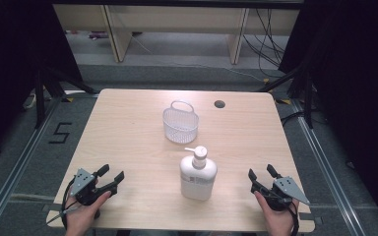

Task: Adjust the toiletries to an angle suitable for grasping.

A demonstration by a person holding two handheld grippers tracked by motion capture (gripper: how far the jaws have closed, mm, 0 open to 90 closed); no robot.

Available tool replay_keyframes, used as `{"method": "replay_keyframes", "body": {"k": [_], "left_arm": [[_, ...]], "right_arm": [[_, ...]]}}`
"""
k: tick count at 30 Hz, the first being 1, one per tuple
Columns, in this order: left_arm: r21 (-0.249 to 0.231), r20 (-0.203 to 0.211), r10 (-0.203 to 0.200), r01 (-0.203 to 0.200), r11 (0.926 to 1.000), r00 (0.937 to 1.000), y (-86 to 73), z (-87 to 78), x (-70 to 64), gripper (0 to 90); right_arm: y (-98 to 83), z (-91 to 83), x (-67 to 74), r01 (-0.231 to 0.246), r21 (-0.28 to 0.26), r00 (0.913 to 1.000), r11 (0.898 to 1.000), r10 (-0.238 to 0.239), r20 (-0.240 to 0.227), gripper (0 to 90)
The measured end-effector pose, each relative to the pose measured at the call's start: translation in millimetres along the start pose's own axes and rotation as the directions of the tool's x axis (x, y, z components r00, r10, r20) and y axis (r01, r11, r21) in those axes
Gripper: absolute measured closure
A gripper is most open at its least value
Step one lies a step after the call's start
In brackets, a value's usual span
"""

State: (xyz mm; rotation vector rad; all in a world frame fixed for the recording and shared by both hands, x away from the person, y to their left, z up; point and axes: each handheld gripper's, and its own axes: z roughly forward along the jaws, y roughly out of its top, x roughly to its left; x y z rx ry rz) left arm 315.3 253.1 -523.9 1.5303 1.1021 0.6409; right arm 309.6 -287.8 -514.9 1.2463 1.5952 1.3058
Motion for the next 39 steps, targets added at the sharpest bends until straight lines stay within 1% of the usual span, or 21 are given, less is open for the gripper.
{"method": "replay_keyframes", "body": {"k": [7,8,9,13,17,19,20,22,24,25,26,29,30,31,32,33,34,35,36,37,39], "left_arm": [[0.002,0.002,0.004,-0.004,1.0,1.0,0.4,2.1,-1.0,31.5],[-0.009,0.009,0.0,0.0,1.0,1.0,0.0,2.5,-0.9,31.5],[-0.009,0.009,0.0,0.0,1.0,1.0,0.0,2.5,-0.9,31.5],[-0.005,0.005,-0.004,0.004,1.0,1.0,-0.2,0.1,-0.9,31.9],[-0.003,0.022,0.024,-0.023,0.9997,0.9995,-0.7,0.0,-5.0,34.8],[0.0,0.051,0.038,-0.038,0.9993,0.998,-1.3,0.3,-8.5,47.6],[-0.004,0.102,0.052,-0.052,0.9986,0.9935,-0.3,-1.2,-15.4,55.9],[-0.004,0.133,0.082,-0.083,0.9966,0.9876,5.1,-3.3,-24.6,66.4],[-0.025,0.188,0.082,-0.079,0.9966,0.9786,11.5,-3.2,-34.6,74.0],[-0.025,0.188,0.082,-0.079,0.9966,0.9786,11.5,-3.2,-34.6,76.4],[-0.028,0.212,0.114,-0.111,0.9934,0.9705,18.4,-3.6,-43.6,78.5],[-0.036,0.257,0.095,-0.089,0.9954,0.9617,24.4,-1.3,-54.9,82.9],[-0.033,0.272,0.087,-0.081,0.9962,0.9585,25.6,-0.5,-57.7,84.2],[-0.033,0.272,0.087,-0.081,0.9962,0.9585,25.6,-0.5,-57.7,85.1],[-0.036,0.306,0.071,-0.062,0.9974,0.9494,26.6,2.5,-62.8,85.5],[-0.017,0.304,0.062,-0.06,0.9981,0.9506,27.7,1.9,-65.1,86.1],[-0.017,0.32,0.054,-0.051,0.9986,0.946,27.8,3.1,-67.1,86.2],[-0.011,0.325,0.048,-0.047,0.9988,0.9444,28.0,3.6,-69.1,86.1],[-0.023,0.343,0.046,-0.041,0.9989,0.9382,27.9,5.7,-71.6,86.1],[-0.023,0.343,0.046,-0.041,0.9989,0.9382,27.9,5.7,-71.6,86.1],[-0.013,0.369,0.062,-0.062,0.998,0.9272,30.9,6.8,-82.3,86.0]], "right_arm": [[0.1,-1.5,0.3,0.021,0.006,0.9997,1.0,-0.021,0.013,39.5],[0.3,-2.2,2.2,-0.015,0.017,0.9999,1.0,0.015,0.004,40.6],[0.3,-2.2,2.2,-0.015,0.017,0.9999,1.0,0.015,0.004,40.6],[0.3,-1.5,0.4,0.015,0.007,0.9998,1.0,-0.015,0.015,45.2],[0.1,-1.7,0.8,-0.007,0.003,0.9999,1.0,0.007,-0.008,56.1],[4.0,-5.9,1.1,-0.01,0.031,0.9997,0.999,0.011,-0.024,69.6],[5.1,-6.3,2.8,-0.029,0.034,0.9988,0.999,0.03,-0.039,72.3],[8.9,-9.9,5.0,-0.018,0.039,0.9987,0.999,0.019,-0.047,77.6],[13.1,-14.1,10.0,-0.013,0.04,0.9987,0.999,0.015,-0.048,83.5],[14.9,-15.2,14.3,-0.029,0.03,0.9964,0.999,0.031,-0.079,86.2],[17.4,-18.8,19.1,-0.019,0.036,0.9964,0.999,0.022,-0.082,88.9],[23.7,-26.2,37.0,0.042,0.001,0.9925,0.999,-0.042,-0.115,90.0],[25.4,-29.1,45.4,0.041,0.011,0.9902,0.999,-0.039,-0.134,90.0],[27.5,-31.7,52.1,0.053,0.008,0.986,0.999,-0.052,-0.159,90.0],[29.1,-34.1,60.7,0.047,0.009,0.9839,0.999,-0.045,-0.173,90.0],[30.5,-35.1,68.7,0.047,0.003,0.9784,0.999,-0.045,-0.202,90.0],[32.1,-36.7,76.4,0.059,0.004,0.9745,0.998,-0.056,-0.217,90.0],[33.2,-36.6,84.5,0.058,-0.004,0.9654,0.998,-0.057,-0.254,90.0],[34.7,-37.7,91.5,0.079,0.008,0.9567,0.997,-0.074,-0.282,90.0],[35.6,-37.8,97.9,0.103,0.006,0.952,0.995,-0.097,-0.29,90.0],[35.8,-38.2,112.6,0.085,0.03,0.9421,0.996,-0.071,-0.328,90.0]]}}
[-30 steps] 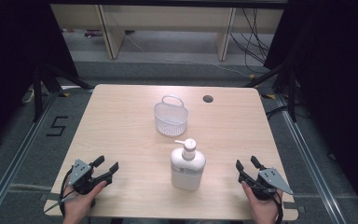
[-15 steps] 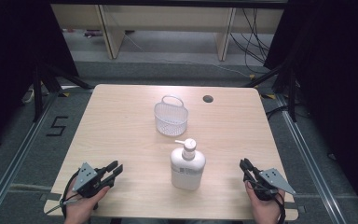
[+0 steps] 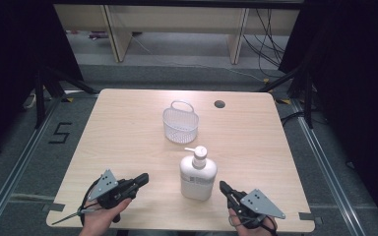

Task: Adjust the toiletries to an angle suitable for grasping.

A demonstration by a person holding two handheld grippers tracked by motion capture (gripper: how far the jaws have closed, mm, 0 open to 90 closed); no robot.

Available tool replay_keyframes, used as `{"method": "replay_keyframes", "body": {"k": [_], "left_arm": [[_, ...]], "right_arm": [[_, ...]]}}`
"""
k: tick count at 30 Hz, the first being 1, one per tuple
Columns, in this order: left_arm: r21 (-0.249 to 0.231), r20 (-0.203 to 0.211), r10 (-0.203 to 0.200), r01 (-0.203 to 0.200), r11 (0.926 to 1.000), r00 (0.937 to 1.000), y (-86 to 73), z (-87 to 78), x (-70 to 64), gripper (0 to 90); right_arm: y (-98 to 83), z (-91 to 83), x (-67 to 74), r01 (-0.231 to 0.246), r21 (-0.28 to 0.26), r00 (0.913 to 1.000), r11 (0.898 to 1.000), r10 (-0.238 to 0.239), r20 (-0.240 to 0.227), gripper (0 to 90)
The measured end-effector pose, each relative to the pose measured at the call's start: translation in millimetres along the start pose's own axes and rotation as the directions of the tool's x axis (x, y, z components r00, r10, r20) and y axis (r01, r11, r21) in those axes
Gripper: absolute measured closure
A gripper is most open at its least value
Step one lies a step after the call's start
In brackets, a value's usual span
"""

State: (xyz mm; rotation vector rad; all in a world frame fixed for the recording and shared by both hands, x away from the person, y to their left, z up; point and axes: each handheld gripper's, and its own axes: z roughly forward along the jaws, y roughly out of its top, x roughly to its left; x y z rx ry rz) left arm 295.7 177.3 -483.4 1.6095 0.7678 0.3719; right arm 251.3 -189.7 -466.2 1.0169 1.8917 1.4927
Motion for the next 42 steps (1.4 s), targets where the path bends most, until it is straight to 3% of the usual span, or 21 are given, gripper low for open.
{"method": "replay_keyframes", "body": {"k": [2,6,10,13,24,26,27,28,32,33,34,36,37,42], "left_arm": [[-0.001,0.02,0.009,-0.009,1.0,0.9998,2.0,2.6,-3.9,86.1],[0.004,0.101,0.05,-0.051,0.9987,0.9936,13.4,17.3,-23.7,85.4],[0.014,0.127,0.068,-0.07,0.9974,0.9896,18.2,23.9,-31.7,85.8],[0.012,0.151,0.079,-0.082,0.9966,0.9853,21.6,30.8,-38.9,86.1],[-0.003,0.158,0.112,-0.113,0.9936,0.981,28.2,43.9,-42.2,85.0],[0.011,0.149,0.11,-0.112,0.9936,0.9828,28.5,43.1,-42.3,84.7],[0.011,0.15,0.109,-0.111,0.9937,0.9827,28.3,43.3,-42.0,84.5],[0.011,0.15,0.109,-0.111,0.9937,0.9827,28.3,43.3,-42.0,84.3],[0.016,0.152,0.107,-0.111,0.9937,0.9826,27.8,43.5,-41.2,83.9],[0.015,0.153,0.107,-0.111,0.9938,0.9825,27.7,43.4,-41.3,83.8],[0.015,0.153,0.107,-0.111,0.9938,0.9825,27.7,43.4,-41.3,83.6],[0.017,0.147,0.105,-0.109,0.9939,0.9835,26.9,42.6,-40.6,83.2],[0.015,0.147,0.102,-0.105,0.9943,0.9839,26.4,42.5,-40.3,82.8],[0.006,0.131,0.091,-0.093,0.9957,0.9872,27.5,37.9,-40.4,78.1]], "right_arm": [[1.5,2.7,4.3,0.033,-0.003,0.9994,0.999,-0.033,-0.003,90.0],[1.2,6.2,10.2,0.03,0.0,0.9992,1.0,-0.03,-0.028,90.0],[1.4,6.2,13.0,0.035,0.01,0.999,0.999,-0.034,-0.027,90.0],[2.3,7.3,11.4,0.047,-0.012,0.9984,0.999,-0.047,-0.032,90.0],[6.2,7.7,10.4,0.025,-0.003,0.9997,1.0,-0.025,-0.007,90.0],[6.7,9.7,8.4,0.042,-0.014,0.9991,0.999,-0.042,-0.001,90.0],[6.8,8.8,10.6,0.007,0.006,1.0,1.0,-0.007,-0.003,90.0],[7.4,9.5,8.9,0.026,0.004,0.9997,1.0,-0.026,0.0,90.0],[8.0,13.9,7.5,0.014,-0.007,0.9998,1.0,-0.014,-0.016,90.0],[8.7,13.4,6.0,0.036,-0.002,0.9993,0.999,-0.036,0.004,90.0],[8.9,13.5,7.0,0.01,0.011,0.9999,1.0,-0.01,-0.003,90.0],[9.0,15.2,4.8,0.035,-0.006,0.9993,0.999,-0.035,0.013,90.0],[8.7,16.4,5.7,0.012,-0.003,0.9999,1.0,-0.012,-0.007,90.0],[9.7,13.6,4.0,0.031,0.001,0.9995,1.0,-0.031,0.005,88.3]]}}
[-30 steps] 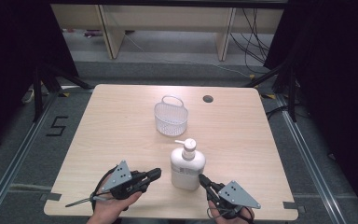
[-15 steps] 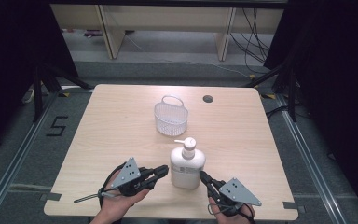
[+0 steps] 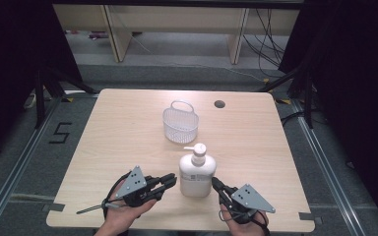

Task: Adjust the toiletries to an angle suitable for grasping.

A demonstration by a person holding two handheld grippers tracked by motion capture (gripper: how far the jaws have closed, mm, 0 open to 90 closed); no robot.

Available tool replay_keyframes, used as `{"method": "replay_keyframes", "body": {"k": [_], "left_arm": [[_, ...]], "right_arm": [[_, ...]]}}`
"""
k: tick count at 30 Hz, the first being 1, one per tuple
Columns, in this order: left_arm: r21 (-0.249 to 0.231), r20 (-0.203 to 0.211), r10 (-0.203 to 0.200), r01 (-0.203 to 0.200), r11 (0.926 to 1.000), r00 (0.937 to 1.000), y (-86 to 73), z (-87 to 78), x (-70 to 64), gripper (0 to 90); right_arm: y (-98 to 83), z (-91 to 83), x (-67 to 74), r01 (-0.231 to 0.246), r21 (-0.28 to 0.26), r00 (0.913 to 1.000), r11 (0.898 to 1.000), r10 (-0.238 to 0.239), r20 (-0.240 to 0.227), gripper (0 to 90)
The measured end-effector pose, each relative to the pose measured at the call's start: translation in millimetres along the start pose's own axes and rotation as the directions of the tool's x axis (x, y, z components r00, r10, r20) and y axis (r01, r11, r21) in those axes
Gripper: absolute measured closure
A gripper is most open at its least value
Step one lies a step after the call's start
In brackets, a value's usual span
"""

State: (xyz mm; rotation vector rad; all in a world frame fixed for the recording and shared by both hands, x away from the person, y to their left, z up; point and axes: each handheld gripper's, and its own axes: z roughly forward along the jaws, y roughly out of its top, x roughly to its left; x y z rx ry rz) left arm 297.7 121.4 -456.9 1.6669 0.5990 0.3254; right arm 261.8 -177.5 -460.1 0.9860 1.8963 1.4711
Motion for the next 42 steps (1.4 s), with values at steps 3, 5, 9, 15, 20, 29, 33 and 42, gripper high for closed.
{"method": "replay_keyframes", "body": {"k": [3,5,9,15,20,29,33,42], "left_arm": [[-0.029,-0.02,-0.016,0.016,0.9995,0.9997,6.0,-4.8,-4.7,67.5],[-0.052,-0.028,-0.025,0.024,0.9984,0.9993,13.2,-6.0,-8.8,59.2],[-0.094,-0.048,-0.017,0.012,0.9955,0.9987,30.5,-3.9,-21.7,46.5],[-0.11,-0.096,0.05,-0.06,0.9921,0.9942,46.5,10.0,-38.8,41.4],[-0.118,-0.136,0.052,-0.068,0.9907,0.9894,55.7,25.2,-49.2,41.4],[-0.137,-0.233,0.069,-0.103,0.9852,0.9701,63.0,47.4,-54.8,42.2],[-0.138,-0.256,0.075,-0.113,0.9839,0.9638,64.9,55.6,-56.6,42.9],[-0.148,-0.293,0.058,-0.105,0.9834,0.9543,69.5,65.4,-60.4,43.8]], "right_arm": [[-1.1,-4.7,-6.1,-0.007,-0.004,0.9998,1.0,0.007,0.018,78.0],[-3.0,-7.1,-19.1,-0.016,-0.006,0.9977,1.0,0.016,0.066,69.4],[-8.5,-9.5,-49.9,-0.057,0.007,0.9815,0.998,0.055,0.183,61.7],[-23.6,-2.8,-82.2,-0.114,0.028,0.9555,0.993,0.102,0.277,56.3],[-37.8,3.1,-92.2,-0.119,0.025,0.9316,0.993,0.103,0.349,53.6],[-46.5,7.0,-99.8,-0.135,0.041,0.9183,0.99,0.109,0.381,52.2],[-48.2,7.6,-97.7,-0.171,0.058,0.9126,0.984,0.136,0.386,52.0],[-50.7,10.2,-100.2,-0.14,0.056,0.9161,0.989,0.108,0.386,51.2]]}}
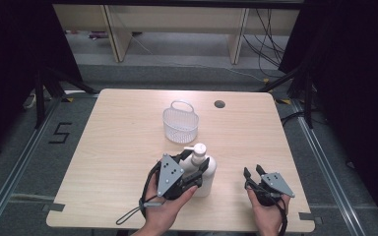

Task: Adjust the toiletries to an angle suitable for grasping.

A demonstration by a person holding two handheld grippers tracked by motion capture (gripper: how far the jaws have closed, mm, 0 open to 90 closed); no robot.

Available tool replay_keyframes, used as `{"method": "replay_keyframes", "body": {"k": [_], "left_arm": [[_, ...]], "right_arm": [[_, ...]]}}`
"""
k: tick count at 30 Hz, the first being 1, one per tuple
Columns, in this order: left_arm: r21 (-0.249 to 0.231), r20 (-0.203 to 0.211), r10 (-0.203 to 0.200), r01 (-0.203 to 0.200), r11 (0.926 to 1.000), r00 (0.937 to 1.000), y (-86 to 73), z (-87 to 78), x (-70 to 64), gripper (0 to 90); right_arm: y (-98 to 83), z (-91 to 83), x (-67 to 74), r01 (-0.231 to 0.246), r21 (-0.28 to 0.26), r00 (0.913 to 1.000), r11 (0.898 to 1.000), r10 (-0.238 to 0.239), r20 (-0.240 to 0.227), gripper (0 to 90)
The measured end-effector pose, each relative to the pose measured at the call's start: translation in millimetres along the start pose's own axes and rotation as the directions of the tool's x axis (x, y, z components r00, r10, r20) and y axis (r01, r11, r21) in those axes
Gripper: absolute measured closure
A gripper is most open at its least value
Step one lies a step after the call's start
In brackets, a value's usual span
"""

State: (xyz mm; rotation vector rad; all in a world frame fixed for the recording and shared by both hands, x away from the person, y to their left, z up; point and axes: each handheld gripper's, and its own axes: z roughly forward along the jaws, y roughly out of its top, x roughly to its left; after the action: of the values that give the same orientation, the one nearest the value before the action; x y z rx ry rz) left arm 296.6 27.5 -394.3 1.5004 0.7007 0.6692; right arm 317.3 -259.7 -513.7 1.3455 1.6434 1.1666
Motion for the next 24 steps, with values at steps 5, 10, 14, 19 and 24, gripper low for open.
{"method": "replay_keyframes", "body": {"k": [5,10,14,19,24], "left_arm": [[-0.013,-0.021,-0.026,0.026,0.9996,0.9994,1.2,4.3,-4.7,45.4],[-0.014,-0.047,-0.029,0.028,0.9995,0.9985,1.3,4.9,-6.9,46.8],[-0.011,-0.068,-0.02,0.019,0.9998,0.9975,4.3,5.4,-8.0,47.9],[-0.013,-0.083,-0.006,0.005,0.9999,0.9966,6.8,6.5,-11.1,51.5],[-0.011,-0.103,0.004,-0.005,0.9999,0.9946,8.6,6.7,-13.2,55.1]], "right_arm": [[0.1,-0.3,0.8,0.01,0.004,0.9999,1.0,-0.01,-0.007,51.0],[0.0,0.4,0.5,0.01,0.0,0.9999,1.0,-0.01,0.004,50.8],[0.0,0.8,0.1,0.007,-0.001,1.0,1.0,-0.007,-0.002,50.9],[0.2,0.2,-0.8,0.018,-0.005,0.9998,1.0,-0.018,0.007,50.8],[-0.2,-0.4,2.5,-0.027,0.01,0.9996,1.0,0.027,0.0,50.8]]}}
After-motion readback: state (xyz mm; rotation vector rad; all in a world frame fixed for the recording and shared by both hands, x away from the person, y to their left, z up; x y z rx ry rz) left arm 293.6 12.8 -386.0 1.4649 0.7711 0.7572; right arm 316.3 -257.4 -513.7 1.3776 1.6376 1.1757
